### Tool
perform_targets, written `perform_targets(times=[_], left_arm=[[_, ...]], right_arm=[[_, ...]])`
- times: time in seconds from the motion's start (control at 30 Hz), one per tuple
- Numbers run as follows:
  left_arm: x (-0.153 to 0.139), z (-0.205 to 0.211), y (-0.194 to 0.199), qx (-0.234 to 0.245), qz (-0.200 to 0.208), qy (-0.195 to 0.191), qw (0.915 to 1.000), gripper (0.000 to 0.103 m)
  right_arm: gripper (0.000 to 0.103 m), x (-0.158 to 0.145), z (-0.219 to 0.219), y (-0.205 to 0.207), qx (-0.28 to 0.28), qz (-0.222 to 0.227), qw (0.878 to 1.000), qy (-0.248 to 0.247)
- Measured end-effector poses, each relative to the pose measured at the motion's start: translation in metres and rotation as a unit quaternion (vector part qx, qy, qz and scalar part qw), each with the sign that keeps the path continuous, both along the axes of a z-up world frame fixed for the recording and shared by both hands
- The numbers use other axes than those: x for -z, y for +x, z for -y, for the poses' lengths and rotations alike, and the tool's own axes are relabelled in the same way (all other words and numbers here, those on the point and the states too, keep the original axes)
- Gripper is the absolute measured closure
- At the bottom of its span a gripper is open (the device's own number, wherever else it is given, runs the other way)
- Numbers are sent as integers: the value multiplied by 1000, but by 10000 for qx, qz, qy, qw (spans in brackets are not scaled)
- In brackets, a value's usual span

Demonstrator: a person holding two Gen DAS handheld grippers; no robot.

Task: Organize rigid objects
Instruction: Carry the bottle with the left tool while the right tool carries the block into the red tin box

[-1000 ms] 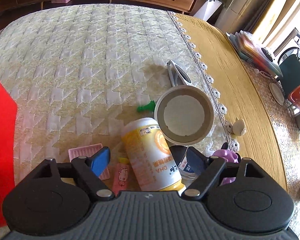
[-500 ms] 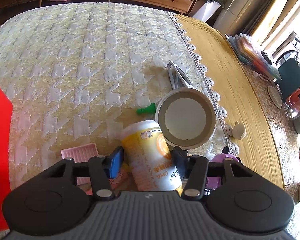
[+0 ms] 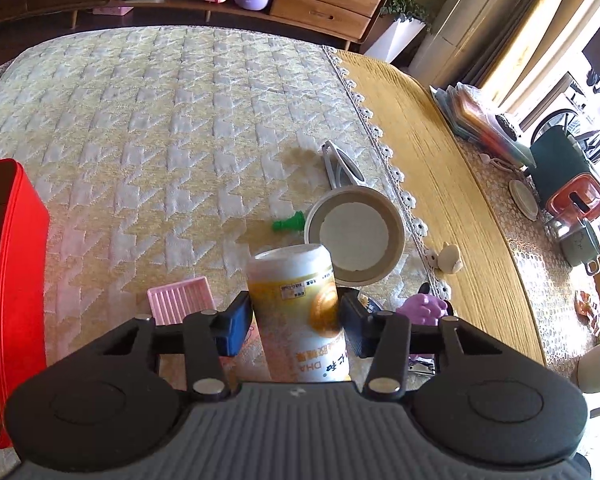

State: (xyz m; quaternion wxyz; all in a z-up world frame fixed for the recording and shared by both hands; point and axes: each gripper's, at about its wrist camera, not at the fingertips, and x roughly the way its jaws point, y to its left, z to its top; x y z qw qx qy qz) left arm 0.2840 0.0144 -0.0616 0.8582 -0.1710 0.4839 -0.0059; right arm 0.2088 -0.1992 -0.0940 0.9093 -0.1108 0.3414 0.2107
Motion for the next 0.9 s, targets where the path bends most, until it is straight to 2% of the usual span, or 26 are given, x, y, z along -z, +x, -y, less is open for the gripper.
perform_targets(times=[0.53, 0.9], left_arm=[[-41, -19, -67, 4, 428, -309, 9986, 59], [-77, -60, -105, 75, 606, -197, 9979, 59]], right_arm=[[83, -35, -13, -35, -105, 299, 9994, -100], [83, -62, -51, -50, -621, 400, 9972, -78]])
